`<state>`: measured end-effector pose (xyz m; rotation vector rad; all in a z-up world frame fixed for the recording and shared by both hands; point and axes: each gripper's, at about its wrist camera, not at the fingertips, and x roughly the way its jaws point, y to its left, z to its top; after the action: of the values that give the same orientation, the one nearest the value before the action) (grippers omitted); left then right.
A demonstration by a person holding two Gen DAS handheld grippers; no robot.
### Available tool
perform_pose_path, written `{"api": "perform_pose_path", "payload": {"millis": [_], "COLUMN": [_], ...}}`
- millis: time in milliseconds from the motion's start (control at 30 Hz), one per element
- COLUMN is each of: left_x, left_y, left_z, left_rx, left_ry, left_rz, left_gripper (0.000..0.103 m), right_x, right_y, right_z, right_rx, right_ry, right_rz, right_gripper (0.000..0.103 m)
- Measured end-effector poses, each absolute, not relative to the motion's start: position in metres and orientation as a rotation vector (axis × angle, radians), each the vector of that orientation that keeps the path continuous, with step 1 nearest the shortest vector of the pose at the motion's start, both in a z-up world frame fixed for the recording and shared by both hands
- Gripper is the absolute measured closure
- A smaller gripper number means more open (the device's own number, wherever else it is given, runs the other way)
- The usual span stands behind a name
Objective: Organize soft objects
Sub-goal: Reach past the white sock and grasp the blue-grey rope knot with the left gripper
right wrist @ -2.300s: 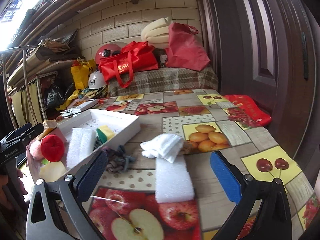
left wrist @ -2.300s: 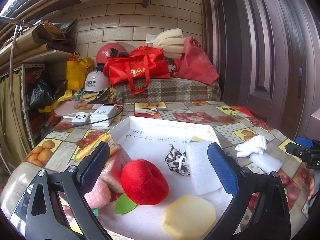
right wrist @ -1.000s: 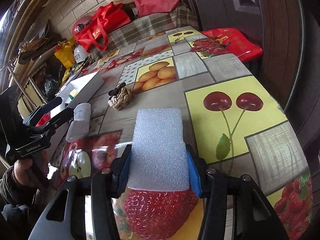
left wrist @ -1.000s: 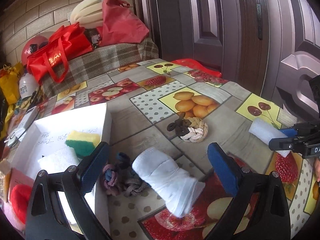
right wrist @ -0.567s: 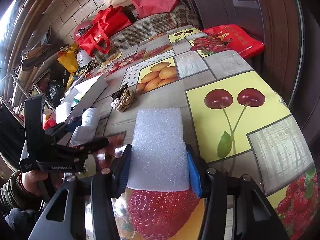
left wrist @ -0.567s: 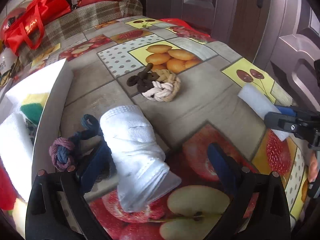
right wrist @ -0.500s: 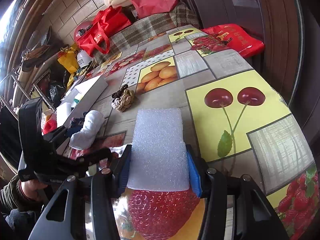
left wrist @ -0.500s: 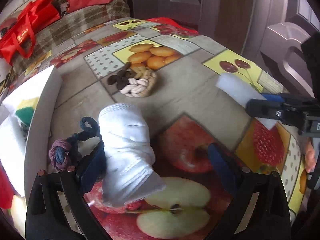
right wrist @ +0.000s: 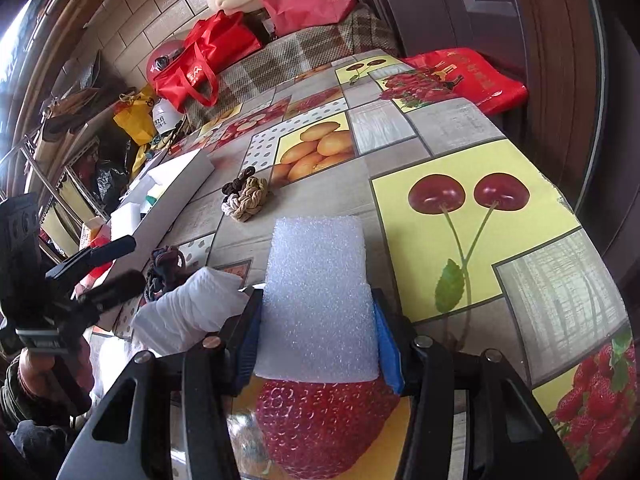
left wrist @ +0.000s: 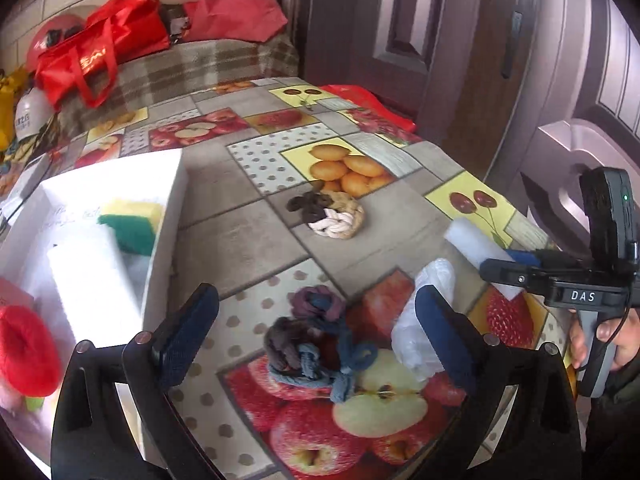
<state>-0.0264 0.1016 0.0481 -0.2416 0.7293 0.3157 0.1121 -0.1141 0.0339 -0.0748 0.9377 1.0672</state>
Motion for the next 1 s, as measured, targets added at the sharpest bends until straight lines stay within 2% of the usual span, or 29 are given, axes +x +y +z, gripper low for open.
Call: {"api": "perform_pose_path", "payload": {"millis": [167,267,500,733,867,1000], "left_x": [-0.024,-0.020,-0.030,-0.013,-0.022,-0.039], "left_y": [0.100,0.084,0.070,0.064,0.055,0.077], "left_z": [0.043,0.033,0.013,0.010,0.026,0.041], "left_rx": [-0.187,-0.139,-0.161,-0.209,-0.127,-0.156], "left_ry": [0.773,0.825,0.902,0.898,0.830,0.781], "left_rz": [0.340,0.294,0.230,0.203,0.245,0.315], "left_gripper": [0.004,0.014,0.014,0.014,0.014,0.014], "right_x": [0.111,0.112,0.111,0.112,0.112,0.112], "right_y": [-0.114,-0.114,-0.113,-0.114,-0.114,-0.114], "right_z": [0.034,0.034,0.034,0.034,0.034,0.034], "right_rx": [-0.078,-0.077,-0.076,-0.076,-0.075,-0.073], "right_ry": [0.935,0.935,0.935,0.935,0.937,0.936], "right_rz": [1.064,1.065,1.065,1.065,1.066,1.067], "right_gripper": [0.052,0.052,0.052,0.052,0.052,0.052]}}
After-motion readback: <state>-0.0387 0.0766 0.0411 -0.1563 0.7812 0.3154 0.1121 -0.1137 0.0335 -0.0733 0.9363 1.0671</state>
